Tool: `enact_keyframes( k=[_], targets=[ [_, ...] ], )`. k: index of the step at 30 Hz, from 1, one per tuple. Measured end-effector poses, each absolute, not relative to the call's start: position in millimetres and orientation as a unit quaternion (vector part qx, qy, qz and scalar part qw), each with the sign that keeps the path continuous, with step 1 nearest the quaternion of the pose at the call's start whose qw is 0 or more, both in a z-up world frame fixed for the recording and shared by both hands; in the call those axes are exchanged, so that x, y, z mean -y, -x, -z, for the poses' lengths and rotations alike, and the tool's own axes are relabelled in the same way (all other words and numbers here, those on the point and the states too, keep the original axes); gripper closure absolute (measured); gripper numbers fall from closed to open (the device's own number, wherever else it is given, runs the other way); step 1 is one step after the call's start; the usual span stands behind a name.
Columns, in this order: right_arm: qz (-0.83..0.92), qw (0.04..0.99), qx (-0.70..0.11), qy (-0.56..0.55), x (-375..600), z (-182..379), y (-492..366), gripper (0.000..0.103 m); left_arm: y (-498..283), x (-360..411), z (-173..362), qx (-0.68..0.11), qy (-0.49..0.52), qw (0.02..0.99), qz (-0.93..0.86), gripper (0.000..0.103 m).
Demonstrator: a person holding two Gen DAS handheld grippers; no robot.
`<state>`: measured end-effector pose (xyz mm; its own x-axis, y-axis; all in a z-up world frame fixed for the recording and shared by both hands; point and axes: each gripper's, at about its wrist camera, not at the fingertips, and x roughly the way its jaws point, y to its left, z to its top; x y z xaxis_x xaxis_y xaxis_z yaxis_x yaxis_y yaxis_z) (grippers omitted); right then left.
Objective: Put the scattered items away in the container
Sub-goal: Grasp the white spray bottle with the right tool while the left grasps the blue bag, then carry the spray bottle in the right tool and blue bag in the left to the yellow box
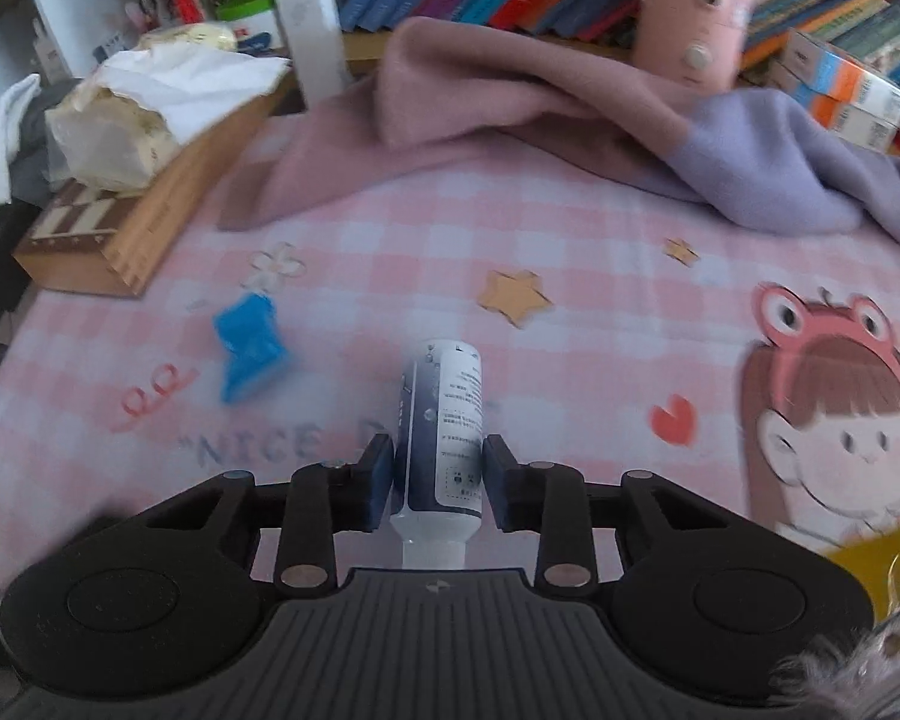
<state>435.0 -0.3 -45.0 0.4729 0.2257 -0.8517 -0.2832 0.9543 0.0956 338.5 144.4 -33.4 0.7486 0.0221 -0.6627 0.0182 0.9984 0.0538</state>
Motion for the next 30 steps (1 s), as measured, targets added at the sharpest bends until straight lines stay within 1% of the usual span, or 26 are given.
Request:
enact_keyframes(
  k=[3, 5, 8, 9, 11, 12, 13, 14, 15, 16, 18, 22, 30],
  targets=[
    [-0.137, 0.853, -0.504, 0.009, 17, 45, -427, 0.073, -362, -143, 44, -0.364, -0.025, 0.931, 0.006, 0.002],
    [-0.131, 0.852, -0.507, 0.003, 23, 45, -420, 0.073, -378, -144, 52, -0.373, -0.016, 0.928, 0.005, 0.005],
    [-0.129, 0.854, -0.505, 0.003, 26, 44, -413, 0.073, -400, -147, 65, -0.394, 0.010, 0.919, 0.003, 0.014],
    [-0.130, 0.855, -0.502, 0.005, 26, 44, -411, 0.073, -407, -147, 69, -0.400, 0.017, 0.916, -0.001, 0.020],
    [-0.132, 0.857, -0.498, 0.008, 25, 44, -410, 0.073, -417, -147, 76, -0.405, 0.027, 0.914, -0.012, 0.024],
    [-0.132, 0.857, -0.497, 0.011, 24, 44, -409, 0.073, -421, -147, 79, -0.406, 0.034, 0.913, -0.015, 0.028],
    [-0.133, 0.858, -0.496, 0.015, 23, 44, -408, 0.073, -424, -148, 82, -0.407, 0.042, 0.912, -0.016, 0.038],
    [-0.134, 0.859, -0.494, 0.021, 21, 43, -407, 0.072, -427, -148, 84, -0.410, 0.048, 0.911, -0.018, 0.043],
    [-0.136, 0.860, -0.491, 0.028, 19, 43, -406, 0.072, -427, -146, 85, -0.405, 0.043, 0.913, -0.024, 0.051],
    [-0.139, 0.861, -0.488, 0.035, 16, 43, -405, 0.072, -428, -144, 85, -0.405, 0.036, 0.913, -0.026, 0.056],
    [-0.142, 0.862, -0.484, 0.046, 13, 44, -403, 0.072, -429, -144, 85, -0.402, 0.031, 0.915, -0.024, 0.060],
    [-0.148, 0.852, -0.500, 0.049, 9, 51, -405, 0.072, -428, -151, 83, -0.400, 0.044, 0.915, -0.016, 0.064],
    [-0.156, 0.858, -0.486, 0.063, 5, 56, -408, 0.071, -389, -154, 63, -0.382, 0.054, 0.923, 0.008, 0.065]
  ],
)
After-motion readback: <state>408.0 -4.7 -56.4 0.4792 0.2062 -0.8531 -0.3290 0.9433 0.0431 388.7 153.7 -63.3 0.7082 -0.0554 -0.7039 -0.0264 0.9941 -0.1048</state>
